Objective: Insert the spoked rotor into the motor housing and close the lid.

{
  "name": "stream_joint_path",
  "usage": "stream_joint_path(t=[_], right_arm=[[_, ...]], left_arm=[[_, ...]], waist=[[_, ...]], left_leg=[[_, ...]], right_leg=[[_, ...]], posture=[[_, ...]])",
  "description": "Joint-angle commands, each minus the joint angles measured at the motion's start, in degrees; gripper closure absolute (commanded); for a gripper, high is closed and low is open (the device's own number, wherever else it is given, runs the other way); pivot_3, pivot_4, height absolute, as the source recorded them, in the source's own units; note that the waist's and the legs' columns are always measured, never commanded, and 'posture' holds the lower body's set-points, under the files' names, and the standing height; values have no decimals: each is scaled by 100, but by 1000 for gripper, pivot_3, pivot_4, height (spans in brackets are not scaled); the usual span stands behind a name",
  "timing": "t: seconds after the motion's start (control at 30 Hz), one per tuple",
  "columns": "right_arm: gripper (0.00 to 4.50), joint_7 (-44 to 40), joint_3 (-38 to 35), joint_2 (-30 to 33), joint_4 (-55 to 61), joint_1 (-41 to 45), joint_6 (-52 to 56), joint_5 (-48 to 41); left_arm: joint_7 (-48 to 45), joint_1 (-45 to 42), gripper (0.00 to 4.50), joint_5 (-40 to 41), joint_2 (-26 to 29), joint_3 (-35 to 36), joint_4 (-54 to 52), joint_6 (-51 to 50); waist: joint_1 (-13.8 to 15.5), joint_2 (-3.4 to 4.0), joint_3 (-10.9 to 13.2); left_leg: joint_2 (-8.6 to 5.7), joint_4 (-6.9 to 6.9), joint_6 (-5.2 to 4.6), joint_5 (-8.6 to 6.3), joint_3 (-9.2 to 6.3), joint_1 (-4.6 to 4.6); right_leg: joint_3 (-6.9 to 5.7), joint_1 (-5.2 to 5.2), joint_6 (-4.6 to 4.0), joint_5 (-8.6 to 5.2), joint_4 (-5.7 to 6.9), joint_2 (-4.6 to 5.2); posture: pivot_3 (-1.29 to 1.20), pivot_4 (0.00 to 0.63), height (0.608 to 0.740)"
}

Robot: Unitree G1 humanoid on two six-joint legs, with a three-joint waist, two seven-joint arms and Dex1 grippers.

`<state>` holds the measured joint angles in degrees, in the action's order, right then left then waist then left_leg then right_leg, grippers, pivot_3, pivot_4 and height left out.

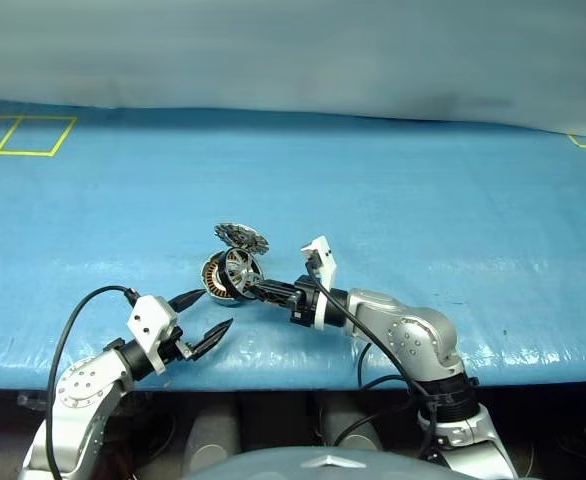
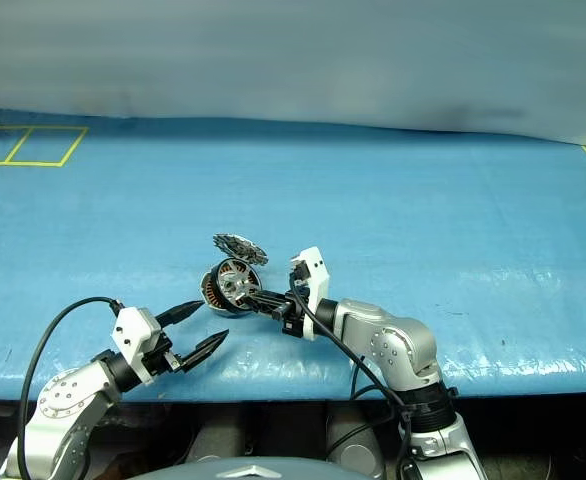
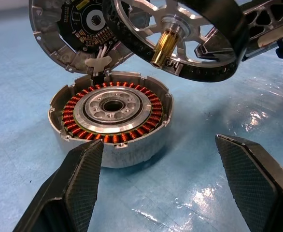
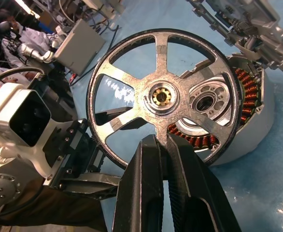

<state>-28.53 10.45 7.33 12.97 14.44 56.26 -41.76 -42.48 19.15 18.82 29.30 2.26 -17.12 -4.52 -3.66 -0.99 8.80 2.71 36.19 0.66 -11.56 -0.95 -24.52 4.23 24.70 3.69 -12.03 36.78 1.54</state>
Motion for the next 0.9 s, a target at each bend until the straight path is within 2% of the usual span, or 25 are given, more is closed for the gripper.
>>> stream_joint_path(t=[0.03,0.33,0.7,0.9], right_arm=[[4335,-83,34,-128,27,157,-158,5],[4335,-89,63,-287,-48,296,-239,103],[4335,-85,249,-407,-668,521,-697,696],[4335,-184,325,-368,-608,563,-807,848]], left_arm=[[39,44,461,17,20,131,-252,87],[67,65,461,-1,14,113,-249,93],[104,65,461,-3,25,114,-262,89],[126,80,461,-4,21,114,-279,76]], waist=[[-1,0,0],[-6,0,0],[-9,0,0],[-7,0,0]], left_leg=[[0,0,0,0,0,0],[1,0,0,0,0,1],[1,0,0,0,0,2],[0,0,0,0,0,2]], right_leg=[[0,0,0,0,0,0],[0,0,0,0,2,-2],[0,-1,0,0,4,-3],[0,-1,0,0,4,-3]], posture=[[0,150,740],[0,150,740],[0,150,740],[0,150,740]])
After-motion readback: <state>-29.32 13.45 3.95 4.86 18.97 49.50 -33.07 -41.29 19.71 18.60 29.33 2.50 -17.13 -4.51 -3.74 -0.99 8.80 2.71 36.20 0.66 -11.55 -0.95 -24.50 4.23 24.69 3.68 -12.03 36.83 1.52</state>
